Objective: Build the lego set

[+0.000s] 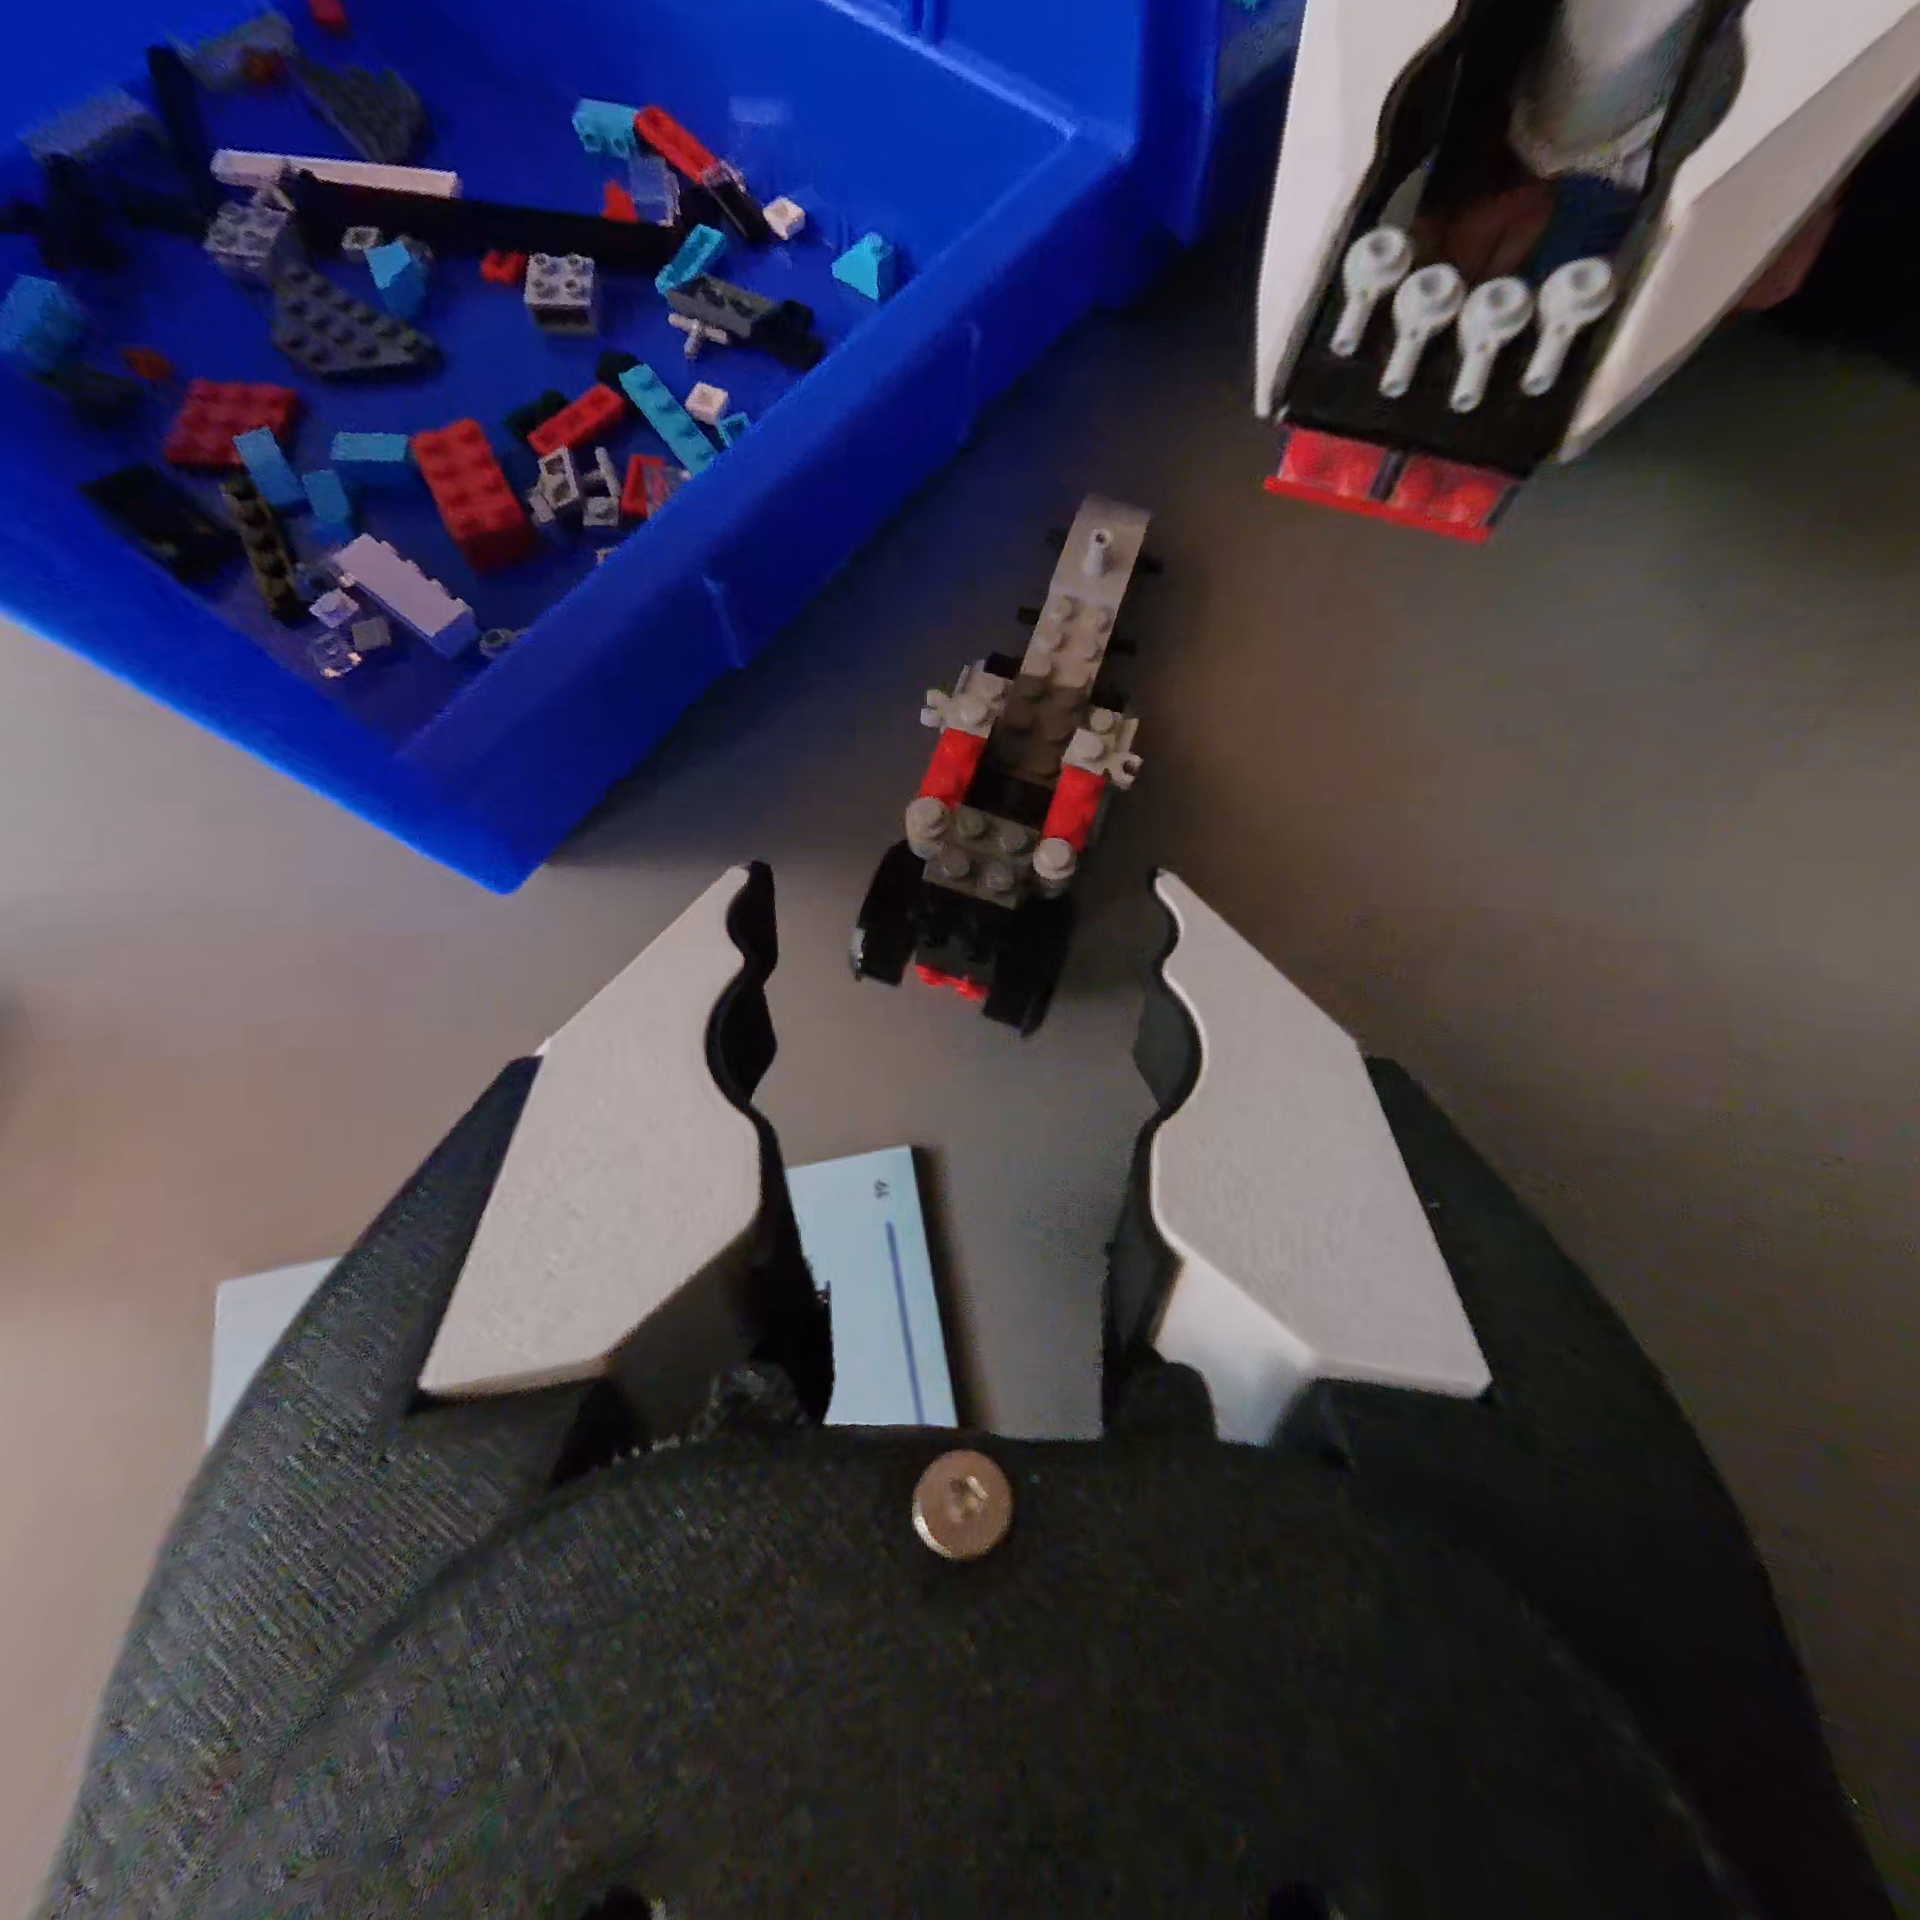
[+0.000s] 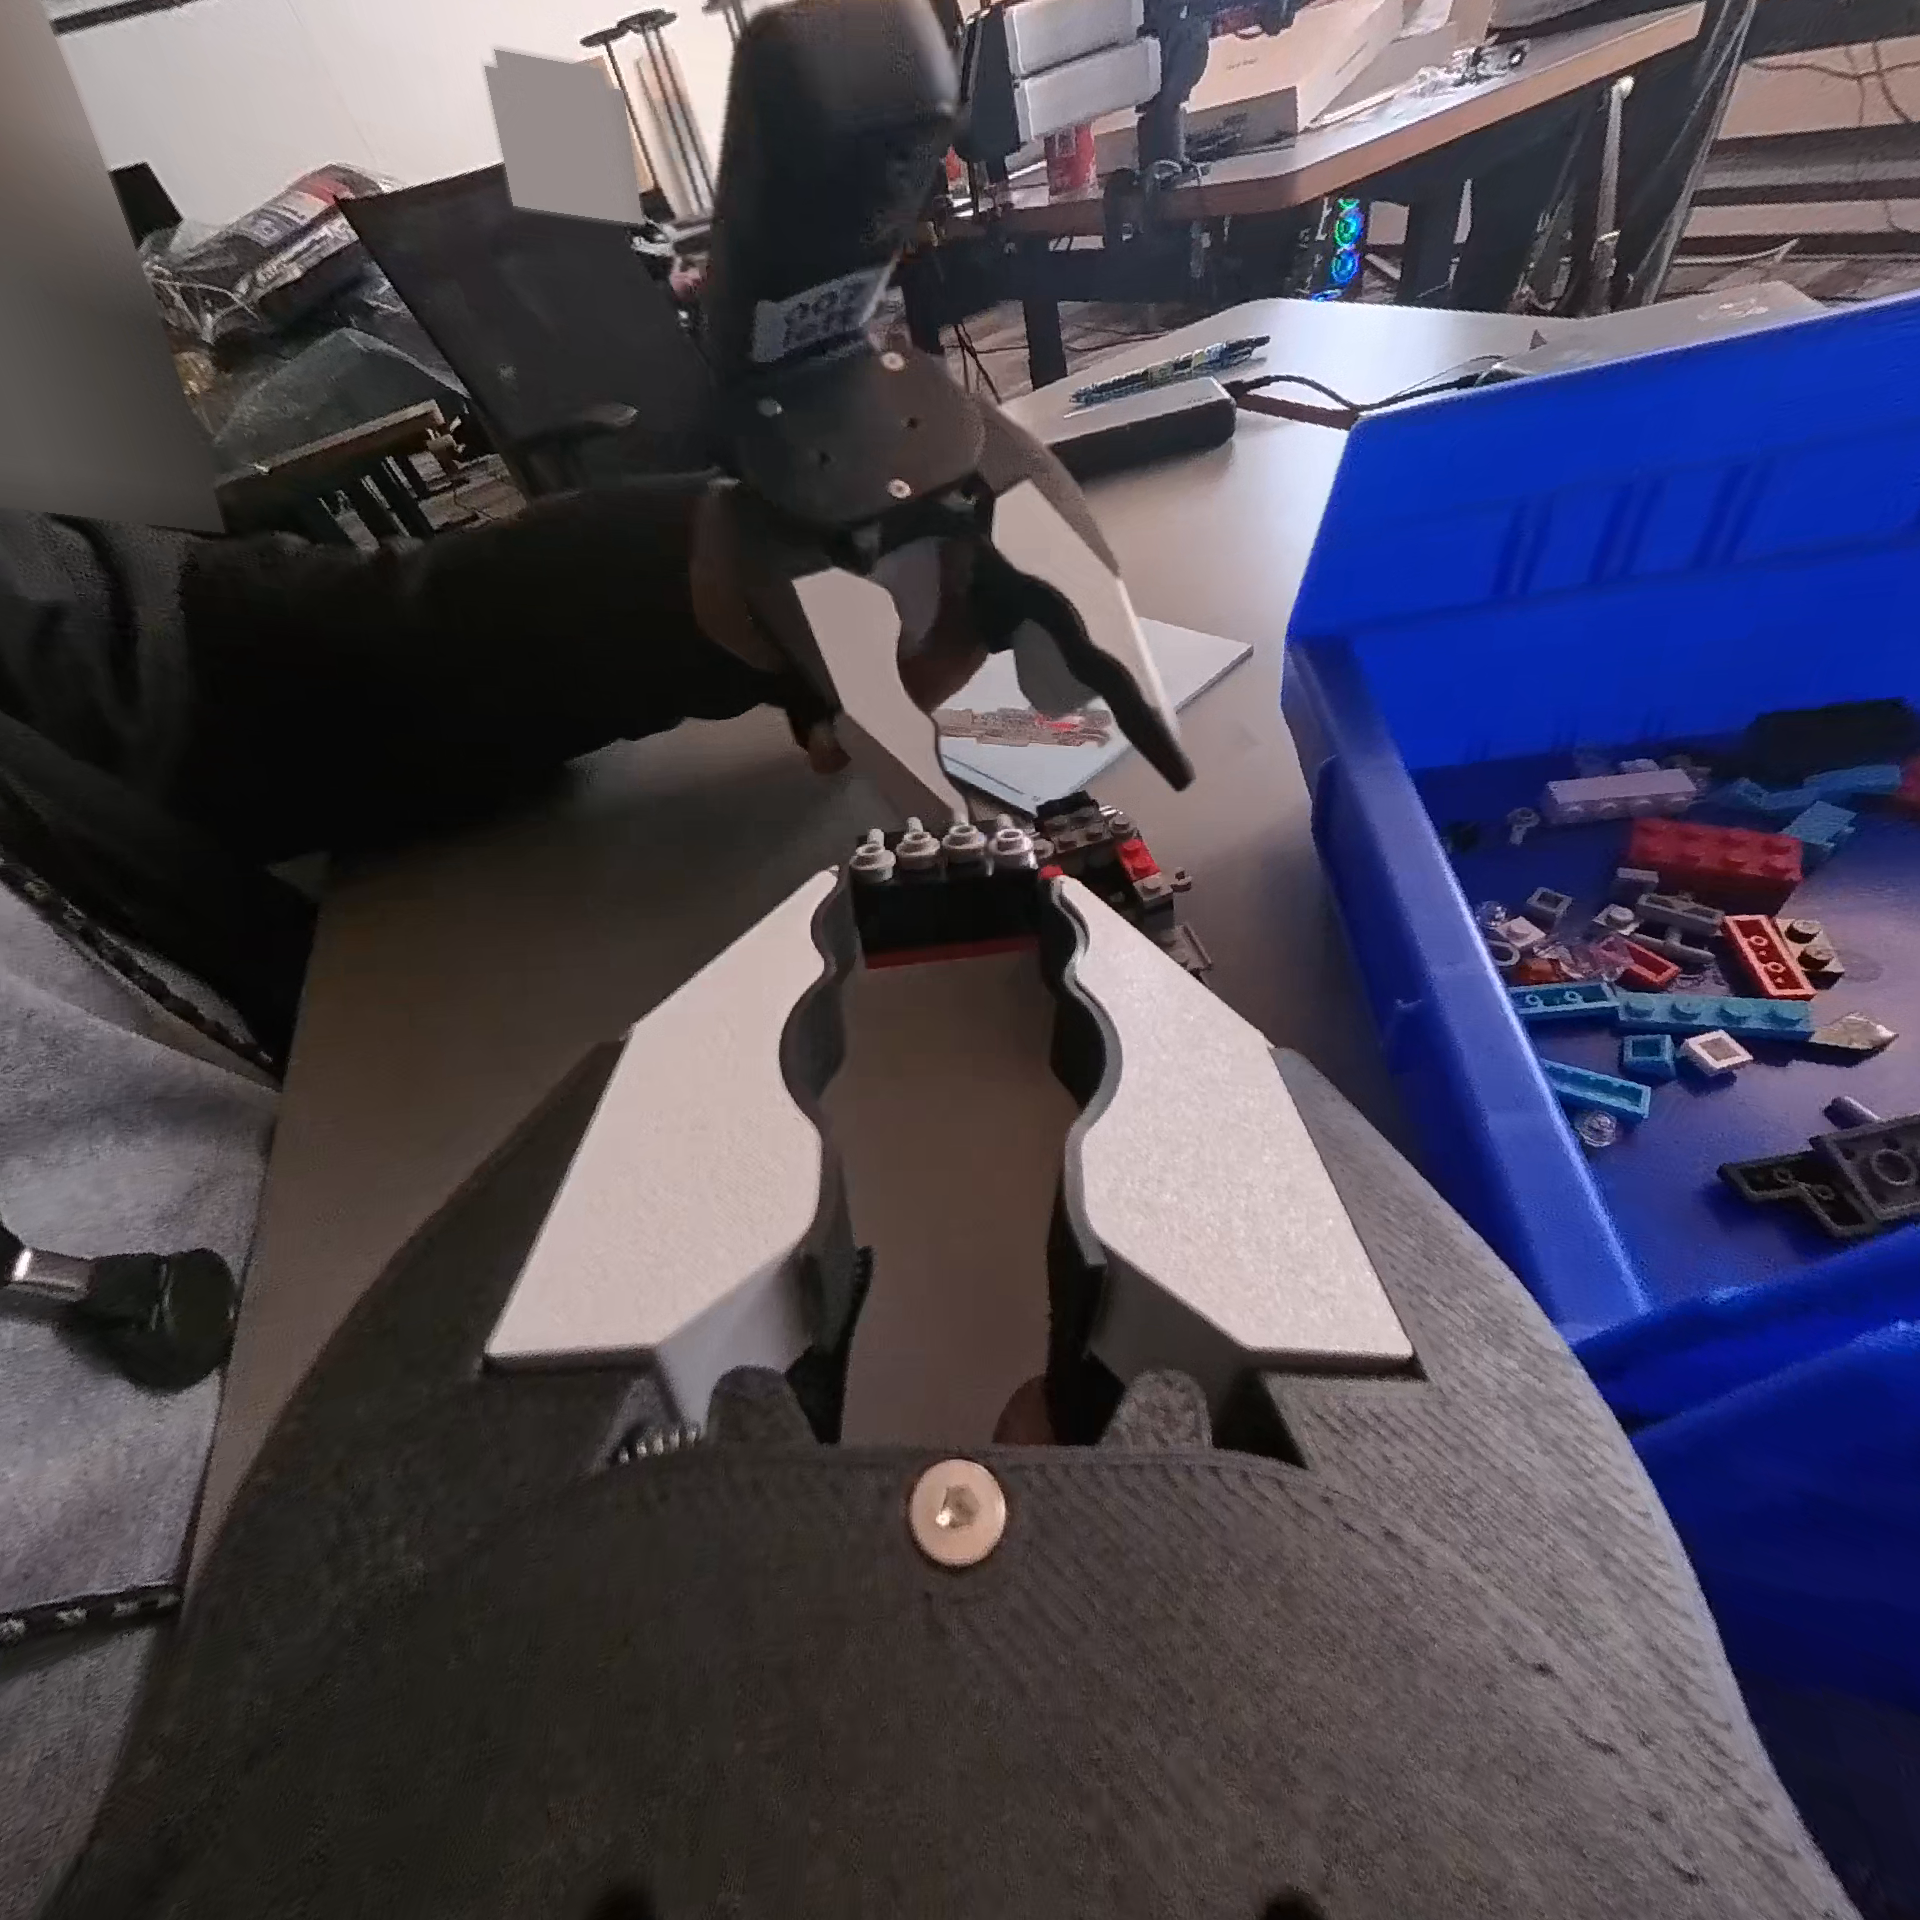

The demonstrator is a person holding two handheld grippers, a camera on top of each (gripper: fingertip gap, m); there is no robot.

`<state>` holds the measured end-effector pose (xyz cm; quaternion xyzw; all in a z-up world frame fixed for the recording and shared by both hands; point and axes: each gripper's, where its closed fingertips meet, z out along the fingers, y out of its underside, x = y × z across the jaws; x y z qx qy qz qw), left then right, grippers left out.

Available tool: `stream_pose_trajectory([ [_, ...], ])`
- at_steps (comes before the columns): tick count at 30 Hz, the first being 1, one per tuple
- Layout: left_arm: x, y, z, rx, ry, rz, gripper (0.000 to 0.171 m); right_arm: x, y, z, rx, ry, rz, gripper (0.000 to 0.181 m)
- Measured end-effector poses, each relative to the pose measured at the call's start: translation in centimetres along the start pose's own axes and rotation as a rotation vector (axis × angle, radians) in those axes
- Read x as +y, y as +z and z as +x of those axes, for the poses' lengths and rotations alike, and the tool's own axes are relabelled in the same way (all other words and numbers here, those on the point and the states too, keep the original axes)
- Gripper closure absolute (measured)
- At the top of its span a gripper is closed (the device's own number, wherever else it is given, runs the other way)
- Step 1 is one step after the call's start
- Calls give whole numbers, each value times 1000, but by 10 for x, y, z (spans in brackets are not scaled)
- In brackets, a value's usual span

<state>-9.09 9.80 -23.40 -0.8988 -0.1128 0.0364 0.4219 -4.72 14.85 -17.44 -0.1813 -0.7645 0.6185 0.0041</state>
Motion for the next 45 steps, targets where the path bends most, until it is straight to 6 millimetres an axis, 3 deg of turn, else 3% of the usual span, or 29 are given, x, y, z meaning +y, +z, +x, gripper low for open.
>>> stream_pose_trajectory([
  [6,9,16,7,73,71,-79,107,1,5,0,-16,-2,-21,145],
  [10,9,20,10,77,101,-86,124,3,8,1,-15,4,-30,144],
  [24,-1,18,40,134,133,-33,124,10,26,7,49,25,-116,143],
  [31,1,19,43,137,156,-34,124,21,34,4,34,33,-179,143],
  [45,7,22,47,160,168,-56,124,40,30,9,40,-25,-296,143],
])
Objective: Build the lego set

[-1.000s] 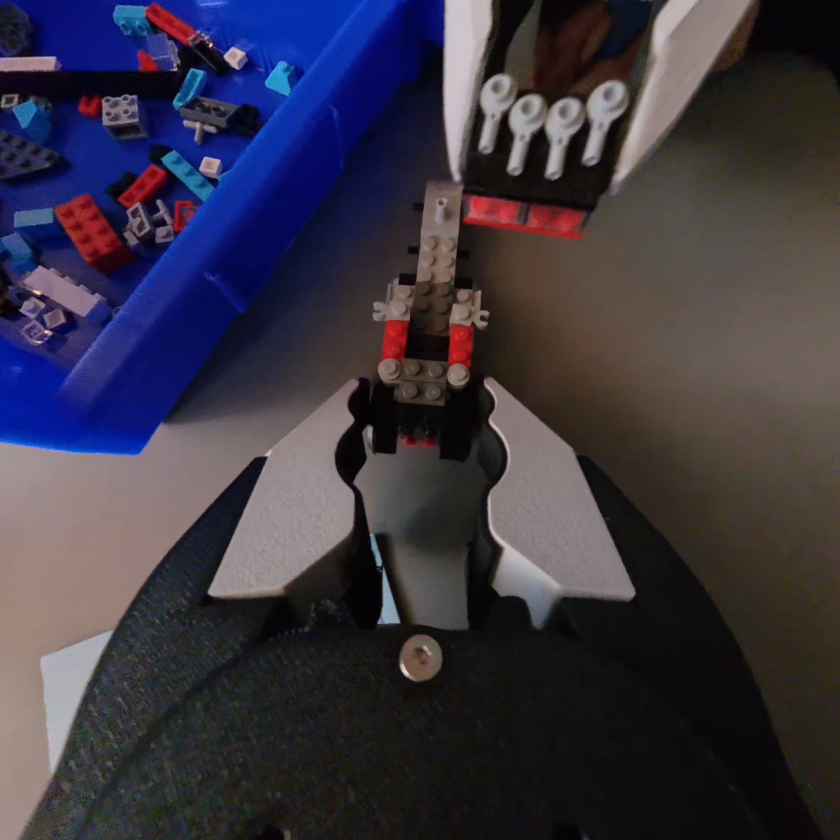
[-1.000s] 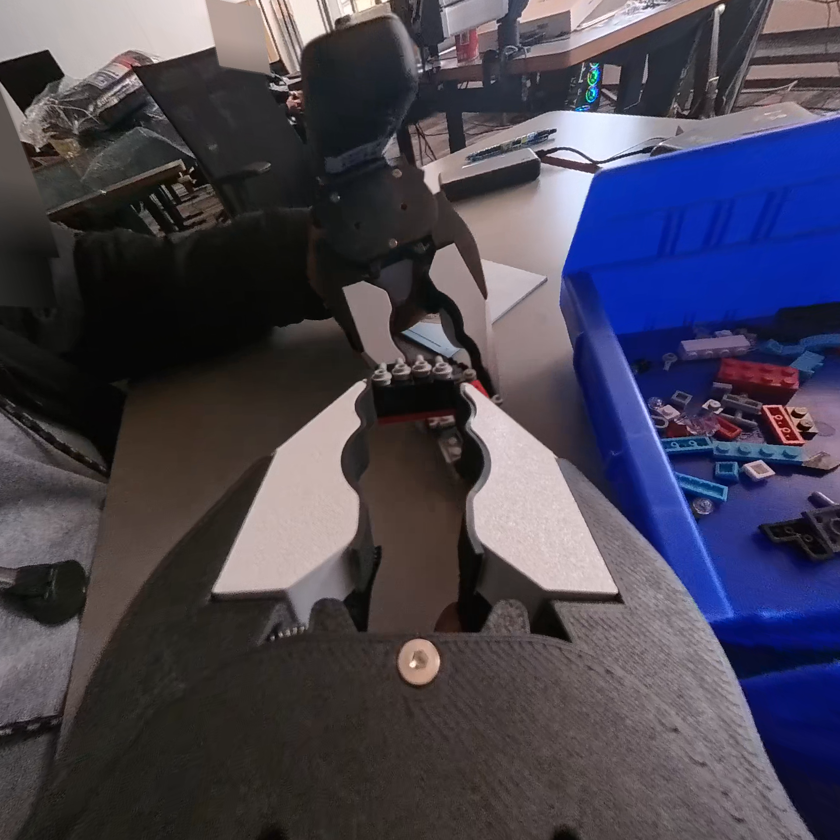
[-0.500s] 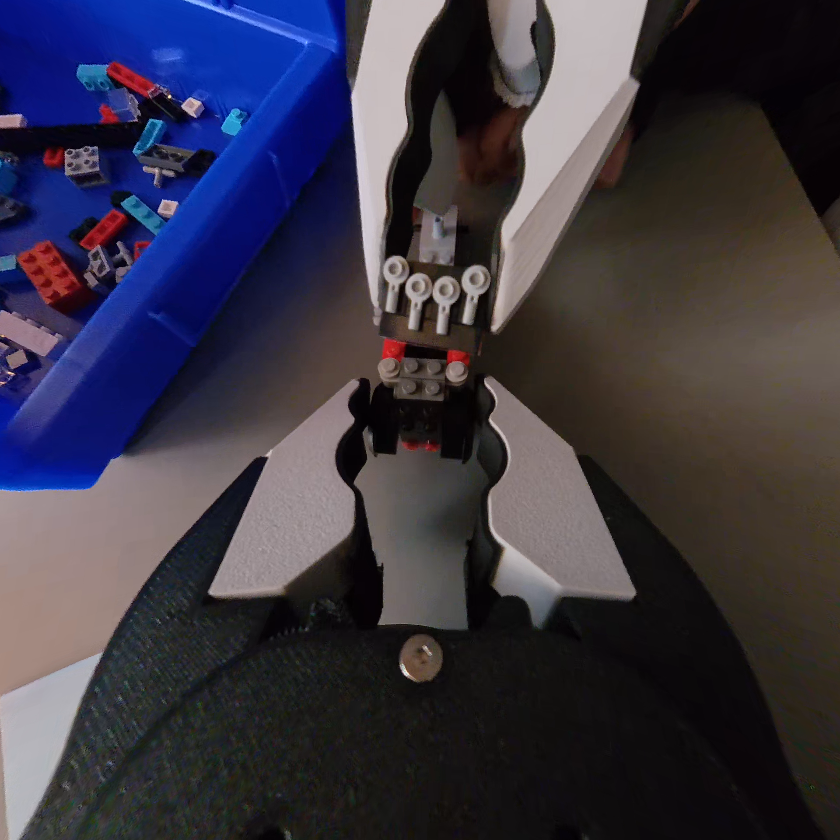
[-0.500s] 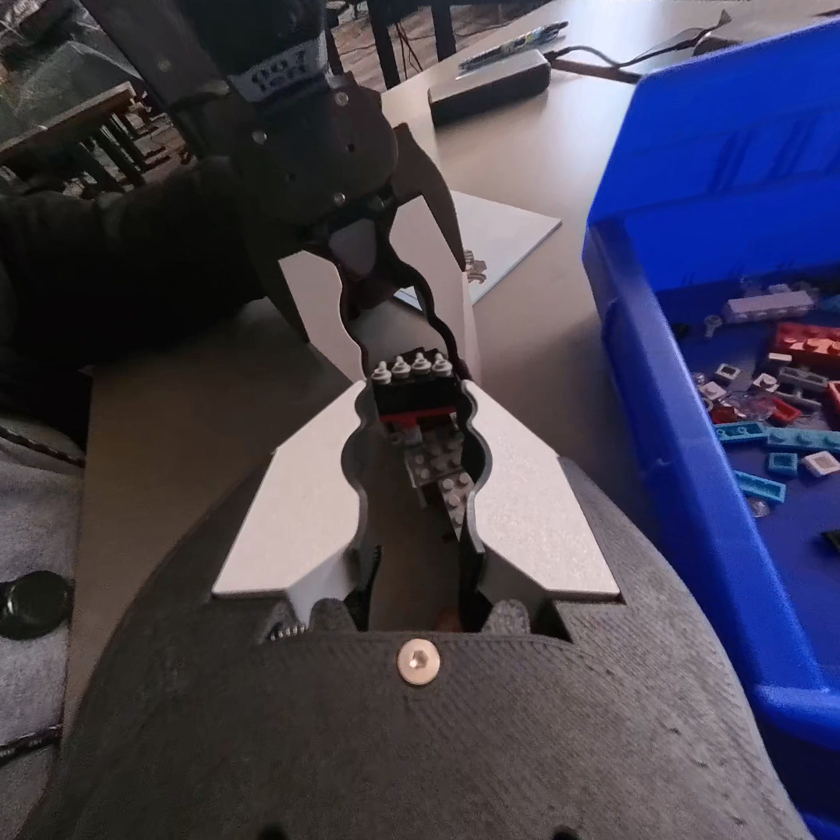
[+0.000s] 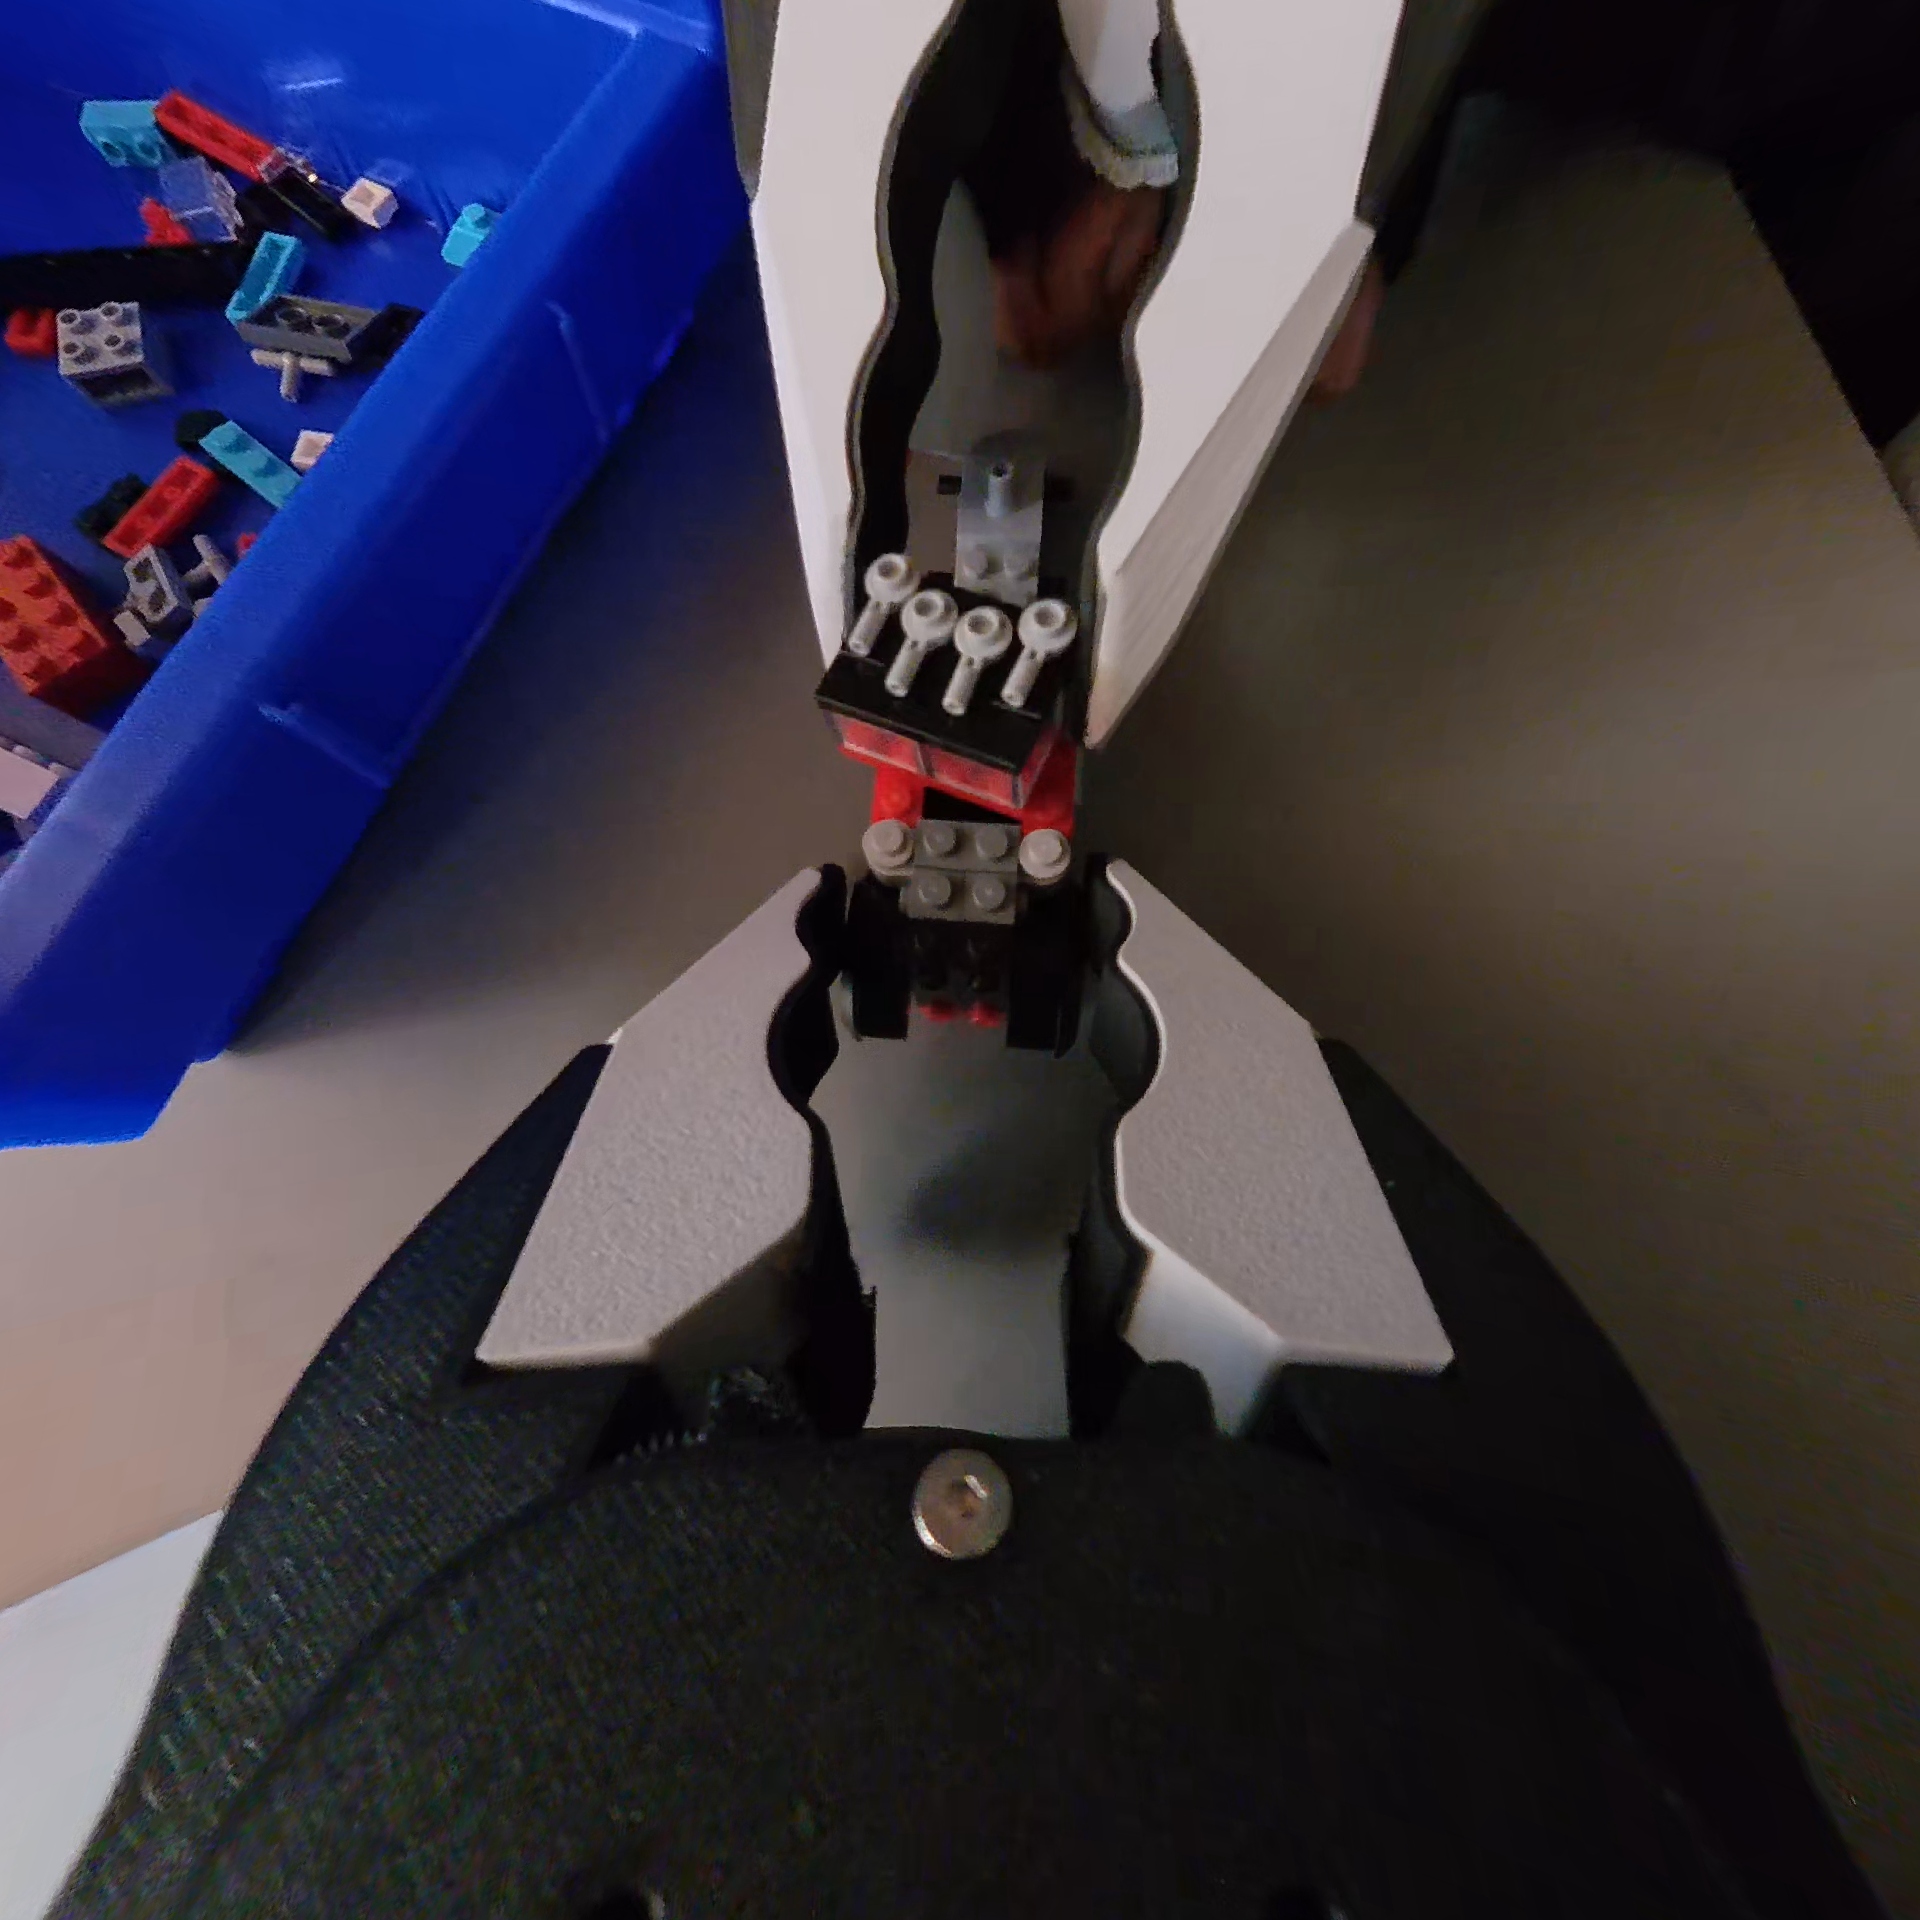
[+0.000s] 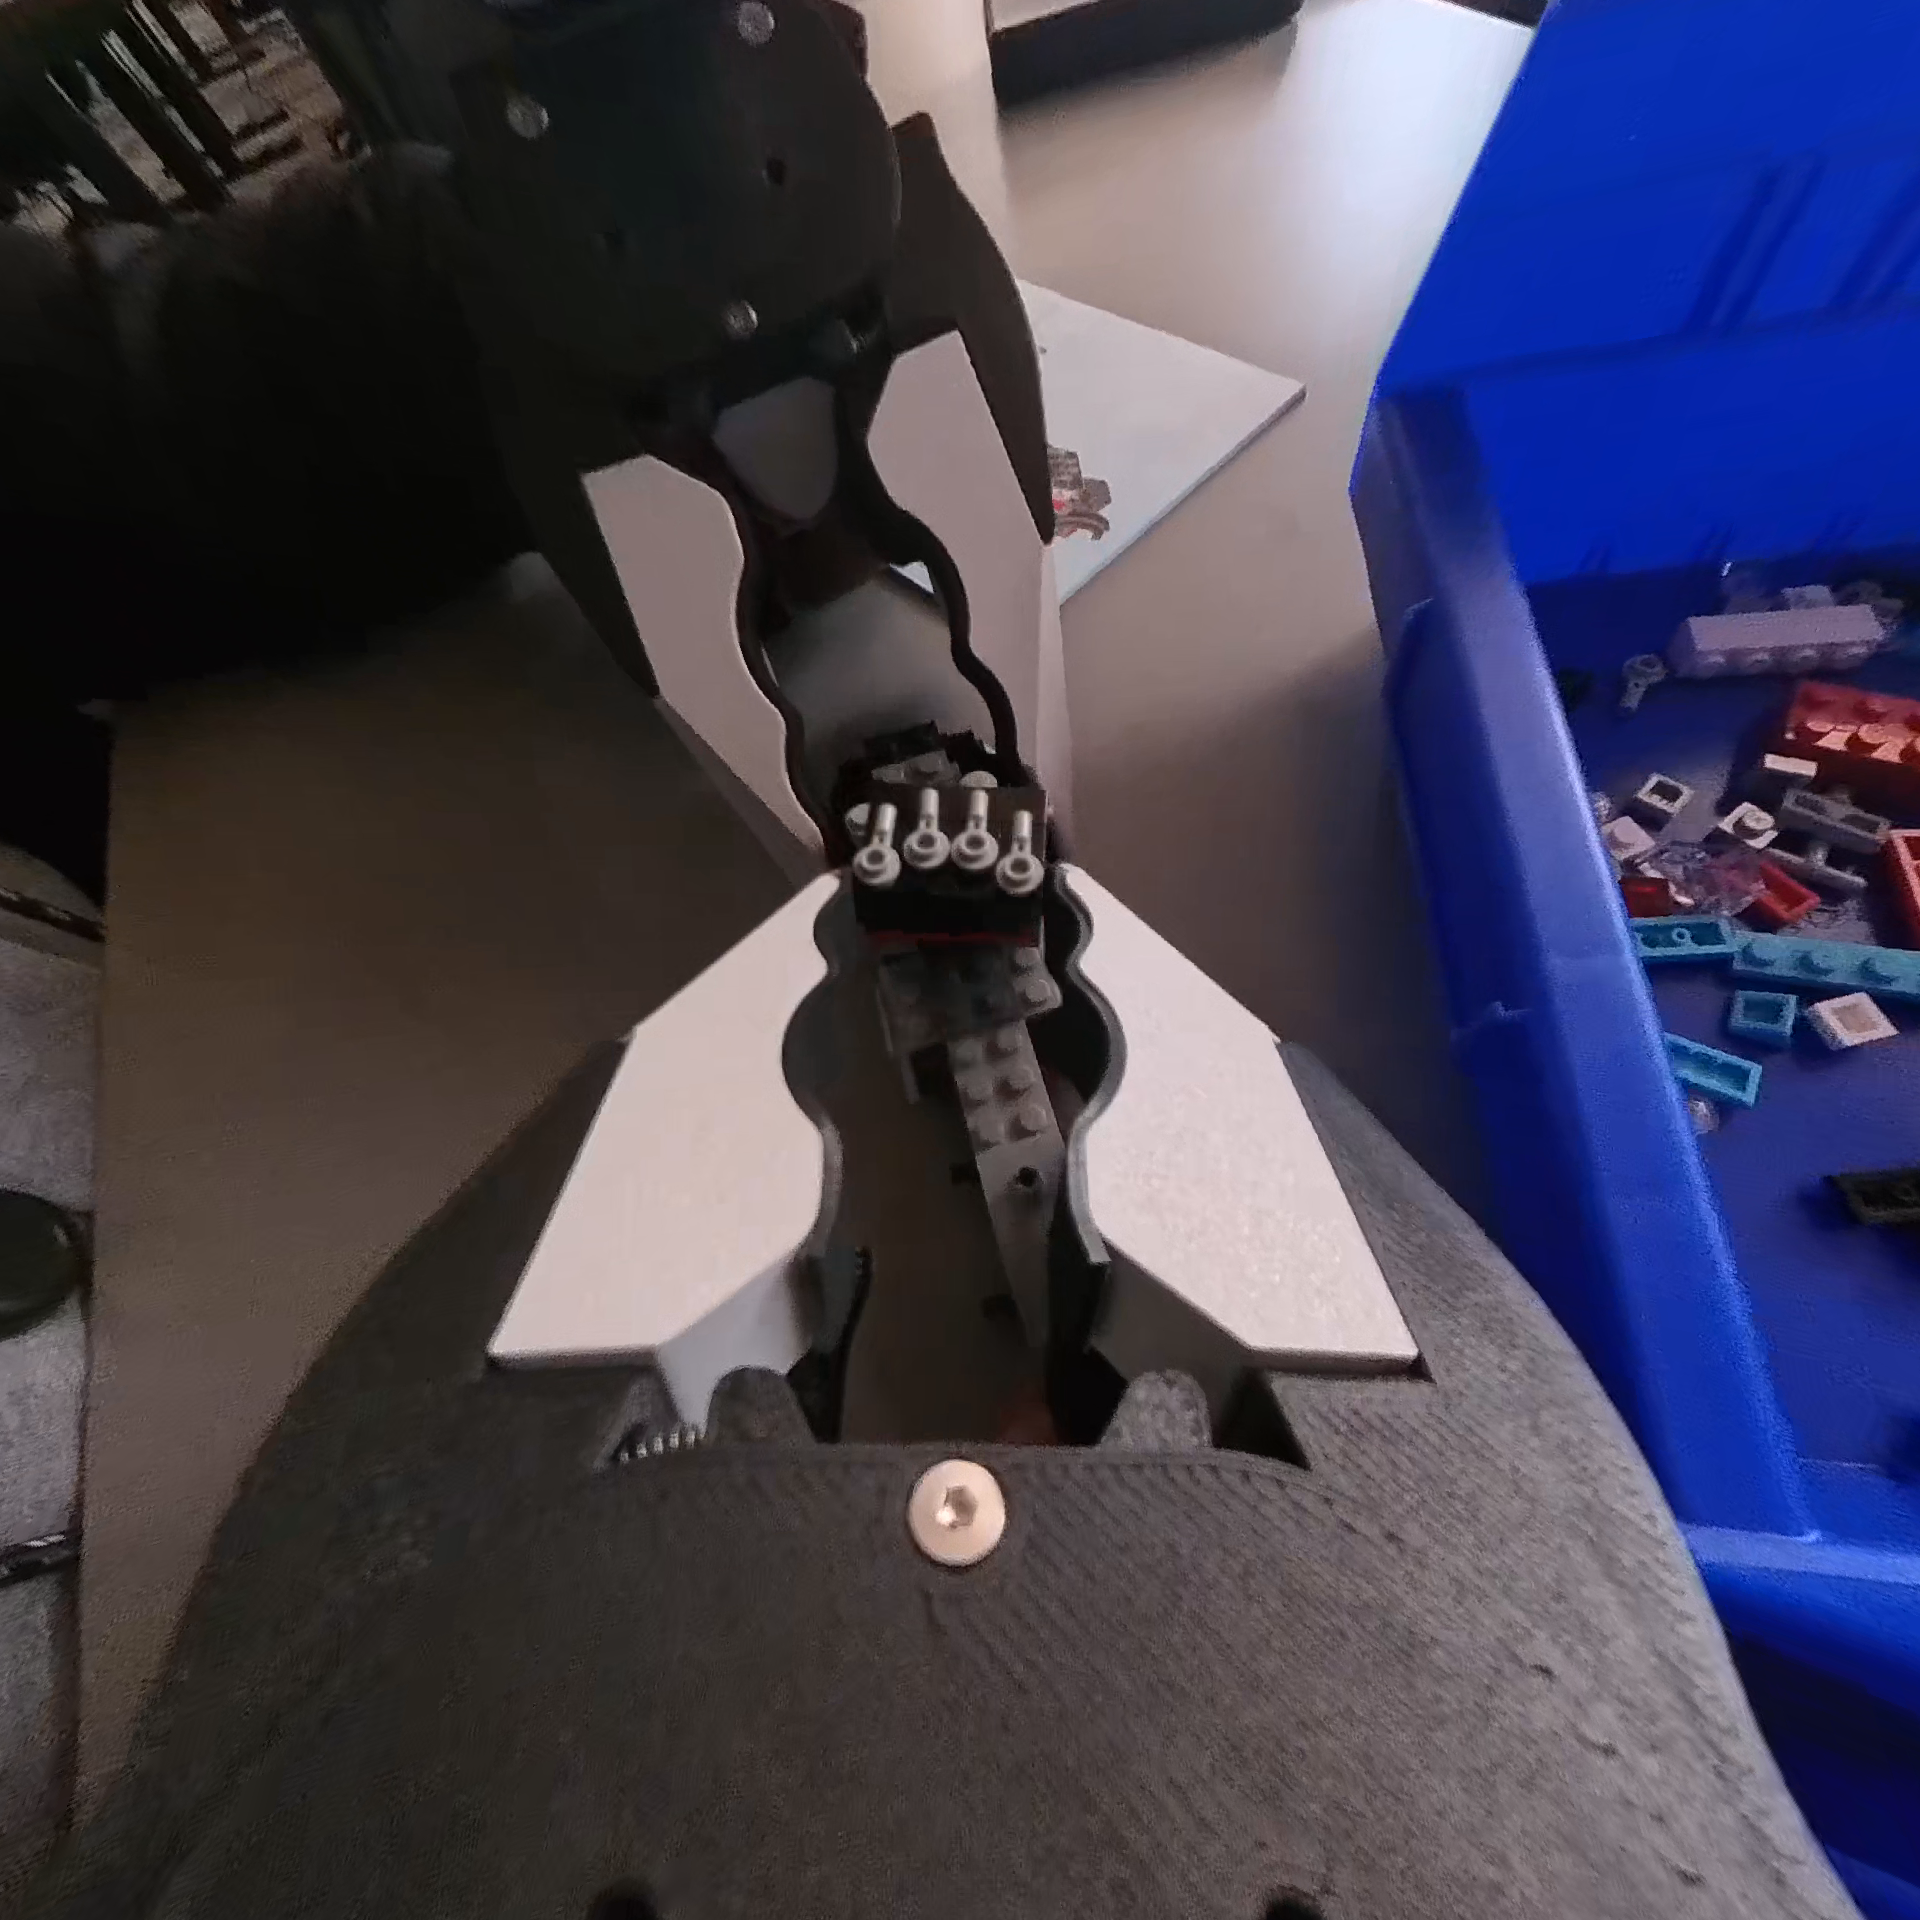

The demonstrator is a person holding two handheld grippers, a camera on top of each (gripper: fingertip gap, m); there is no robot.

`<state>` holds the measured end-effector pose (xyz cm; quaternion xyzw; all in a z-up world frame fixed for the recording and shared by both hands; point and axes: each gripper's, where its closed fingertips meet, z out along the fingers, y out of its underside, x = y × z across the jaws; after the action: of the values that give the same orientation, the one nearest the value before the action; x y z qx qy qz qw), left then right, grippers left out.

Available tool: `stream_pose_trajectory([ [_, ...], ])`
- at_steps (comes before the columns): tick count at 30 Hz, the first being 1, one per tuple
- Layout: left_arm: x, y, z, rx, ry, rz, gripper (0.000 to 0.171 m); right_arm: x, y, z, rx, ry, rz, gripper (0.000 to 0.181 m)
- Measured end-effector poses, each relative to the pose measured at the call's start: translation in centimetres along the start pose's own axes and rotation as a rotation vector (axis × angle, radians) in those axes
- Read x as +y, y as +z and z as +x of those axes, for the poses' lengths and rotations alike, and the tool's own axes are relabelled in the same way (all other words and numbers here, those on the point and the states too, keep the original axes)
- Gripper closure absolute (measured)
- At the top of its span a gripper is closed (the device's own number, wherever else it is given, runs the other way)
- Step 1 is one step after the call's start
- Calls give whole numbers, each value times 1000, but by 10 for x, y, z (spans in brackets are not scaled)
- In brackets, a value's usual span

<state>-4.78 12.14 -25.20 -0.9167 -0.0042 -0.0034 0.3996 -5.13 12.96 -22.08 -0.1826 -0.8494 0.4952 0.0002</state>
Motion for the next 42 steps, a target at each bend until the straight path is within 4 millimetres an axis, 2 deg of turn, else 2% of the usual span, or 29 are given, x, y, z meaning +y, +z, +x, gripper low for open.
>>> stream_pose_trajectory([
  [24,1,1,5,27,32,-6,124,3,2,-13,-126,-97,-63,142],
  [28,1,1,6,28,33,-6,124,4,0,-15,-137,-101,-62,137],
  [32,1,1,6,30,32,-1,124,3,-2,-12,-112,-109,-52,136],
  [37,0,1,6,35,33,0,124,0,-1,-10,-102,-102,-35,144],
  [42,1,1,7,37,37,-2,124,3,2,-11,-112,-101,-60,142],
])
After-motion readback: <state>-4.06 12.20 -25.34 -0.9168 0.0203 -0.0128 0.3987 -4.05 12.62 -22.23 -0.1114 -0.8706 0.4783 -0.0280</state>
